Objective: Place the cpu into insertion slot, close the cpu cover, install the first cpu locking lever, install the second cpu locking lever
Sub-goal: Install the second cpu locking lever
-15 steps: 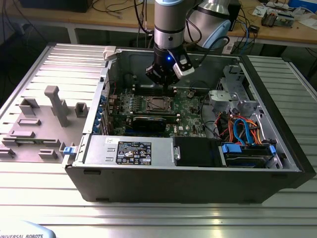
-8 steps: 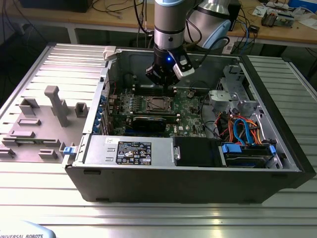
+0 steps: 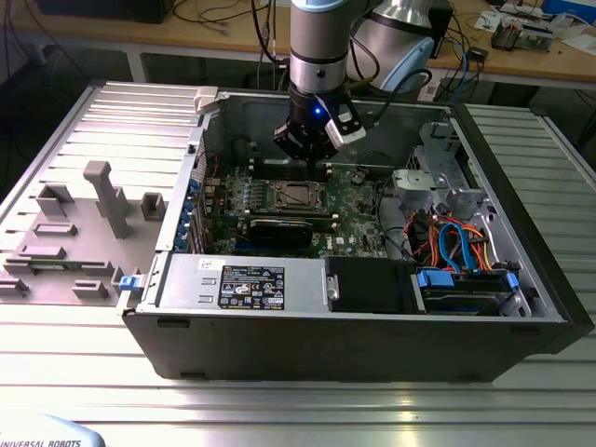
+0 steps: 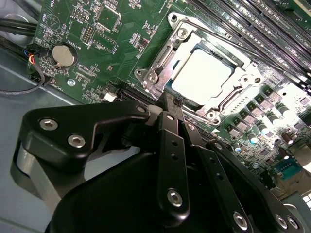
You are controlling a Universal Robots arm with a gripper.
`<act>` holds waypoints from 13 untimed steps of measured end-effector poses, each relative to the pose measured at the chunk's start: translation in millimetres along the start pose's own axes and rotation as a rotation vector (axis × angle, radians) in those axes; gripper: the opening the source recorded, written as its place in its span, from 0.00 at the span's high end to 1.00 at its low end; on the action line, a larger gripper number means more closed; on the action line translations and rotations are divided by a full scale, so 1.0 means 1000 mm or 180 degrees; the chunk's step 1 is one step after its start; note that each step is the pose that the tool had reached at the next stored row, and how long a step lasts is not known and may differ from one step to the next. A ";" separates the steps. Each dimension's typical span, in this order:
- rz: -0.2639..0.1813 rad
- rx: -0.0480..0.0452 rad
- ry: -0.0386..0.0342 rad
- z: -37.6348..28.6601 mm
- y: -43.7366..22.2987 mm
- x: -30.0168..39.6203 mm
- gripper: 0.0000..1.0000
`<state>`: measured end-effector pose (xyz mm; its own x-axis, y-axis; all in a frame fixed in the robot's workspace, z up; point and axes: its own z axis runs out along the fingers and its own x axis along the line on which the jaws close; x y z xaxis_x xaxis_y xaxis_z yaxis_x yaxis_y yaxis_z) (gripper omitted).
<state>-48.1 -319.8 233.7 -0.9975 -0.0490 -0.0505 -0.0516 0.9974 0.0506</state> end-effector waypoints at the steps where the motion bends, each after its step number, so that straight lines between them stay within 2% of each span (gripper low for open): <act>1: 0.0000 0.0000 0.0000 0.0000 0.0000 0.0000 0.89; 4: 0.0000 0.0000 0.0000 -0.0007 -0.0001 0.0000 0.89; 9: 0.0000 0.0000 0.0000 -0.0070 0.0004 -0.0004 0.89; 13: -0.0001 0.0000 0.0000 -0.0071 -0.0006 -0.0004 0.89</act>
<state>-48.1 -320.7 240.8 -0.9975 -0.0493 -0.0505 -0.0518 0.9974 0.0504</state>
